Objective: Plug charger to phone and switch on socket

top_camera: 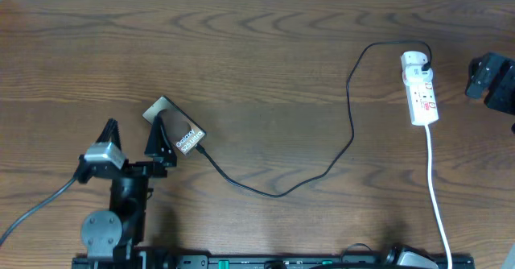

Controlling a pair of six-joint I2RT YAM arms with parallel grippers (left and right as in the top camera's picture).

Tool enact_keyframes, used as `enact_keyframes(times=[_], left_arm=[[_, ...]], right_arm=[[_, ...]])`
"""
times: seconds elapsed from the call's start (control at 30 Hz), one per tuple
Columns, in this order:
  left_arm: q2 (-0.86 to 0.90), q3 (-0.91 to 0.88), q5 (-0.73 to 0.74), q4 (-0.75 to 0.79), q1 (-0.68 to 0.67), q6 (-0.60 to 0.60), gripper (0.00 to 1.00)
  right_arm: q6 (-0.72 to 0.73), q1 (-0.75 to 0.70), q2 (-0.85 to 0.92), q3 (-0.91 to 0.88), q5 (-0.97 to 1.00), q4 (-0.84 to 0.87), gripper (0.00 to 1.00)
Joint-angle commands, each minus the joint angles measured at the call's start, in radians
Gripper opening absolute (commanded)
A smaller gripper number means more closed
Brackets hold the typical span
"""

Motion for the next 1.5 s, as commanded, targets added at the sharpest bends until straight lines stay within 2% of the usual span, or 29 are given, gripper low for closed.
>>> enact_keyframes(times=[0.0, 0.27, 0.6, 1.07, 1.27, 1.4, 1.47], left_arm=[[-0.070, 0.001, -0.032, -0.024, 0.005, 0.010, 0.91], [-0.116, 0.000, -0.046, -0.051, 0.005, 0.066, 0.91], [-0.209, -0.043, -0.046, -0.108, 0.007, 0.069, 0.91], [-0.208, -0.290, -0.045, 0.126, 0.010, 0.069, 0.91], [-0.208, -0.293, -0.044, 0.002, 0.016, 0.069, 0.91], [-0.208, -0.293, -0.006, -0.189, 0.018, 0.068, 0.91], [-0.208, -0.292, -0.001, -0.215, 0.018, 0.077, 0.91]], right_arm=[[0.010, 0.003, 0.001, -0.001, 0.004, 0.000, 0.99], [0.010, 0.003, 0.001, -0.001, 0.004, 0.000, 0.99], [0.010, 0.003, 0.001, -0.001, 0.004, 0.000, 0.99], [0.010, 0.003, 0.001, -0.001, 0.004, 0.000, 0.99], [0.010, 0.003, 0.001, -0.001, 0.004, 0.000, 0.99], [0.010, 0.003, 0.001, -0.001, 0.004, 0.000, 0.99], [0.010, 0.003, 0.001, -0.001, 0.004, 0.000, 0.99]])
